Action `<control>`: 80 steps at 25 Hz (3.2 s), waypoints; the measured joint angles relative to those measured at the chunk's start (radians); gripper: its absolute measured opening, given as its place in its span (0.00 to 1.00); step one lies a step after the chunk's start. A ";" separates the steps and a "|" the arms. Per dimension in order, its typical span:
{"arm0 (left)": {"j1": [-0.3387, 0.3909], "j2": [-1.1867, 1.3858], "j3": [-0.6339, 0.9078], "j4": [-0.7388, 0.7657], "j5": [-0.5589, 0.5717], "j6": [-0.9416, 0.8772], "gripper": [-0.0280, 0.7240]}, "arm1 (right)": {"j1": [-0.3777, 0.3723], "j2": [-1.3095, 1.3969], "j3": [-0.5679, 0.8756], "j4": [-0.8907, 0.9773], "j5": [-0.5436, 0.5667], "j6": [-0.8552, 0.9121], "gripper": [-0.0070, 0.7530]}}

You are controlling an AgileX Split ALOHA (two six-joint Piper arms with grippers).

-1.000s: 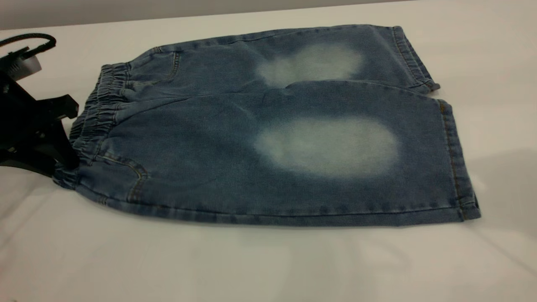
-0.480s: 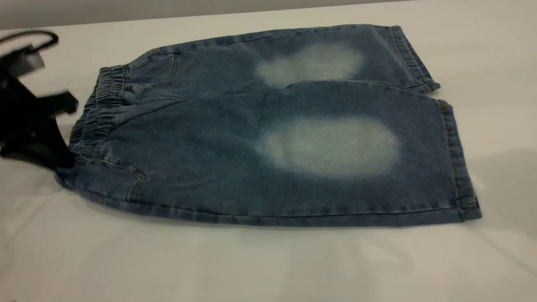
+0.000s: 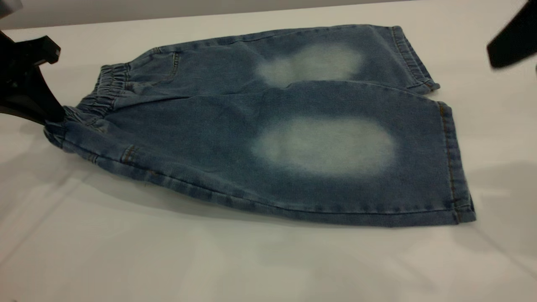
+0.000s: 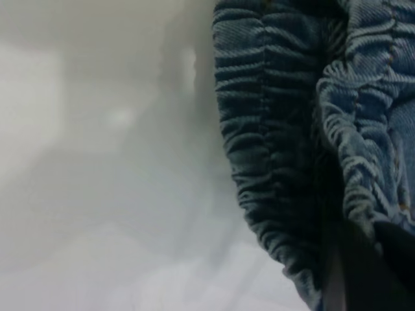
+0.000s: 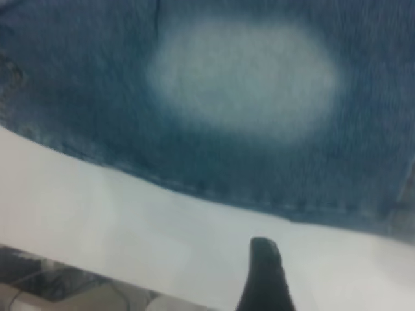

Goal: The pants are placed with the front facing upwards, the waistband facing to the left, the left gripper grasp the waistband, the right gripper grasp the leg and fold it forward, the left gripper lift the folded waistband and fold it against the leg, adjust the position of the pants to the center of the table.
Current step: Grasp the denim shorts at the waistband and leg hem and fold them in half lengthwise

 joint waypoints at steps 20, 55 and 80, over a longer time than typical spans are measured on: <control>0.000 0.000 -0.001 -0.006 0.000 0.006 0.13 | 0.000 0.492 0.078 0.466 -0.078 -0.552 0.73; 0.000 0.000 -0.001 -0.068 0.016 0.072 0.13 | -0.001 0.691 0.077 0.898 -0.125 -1.014 0.74; 0.000 0.000 -0.001 -0.080 0.025 0.083 0.13 | -0.001 0.757 0.037 0.927 -0.105 -1.012 0.04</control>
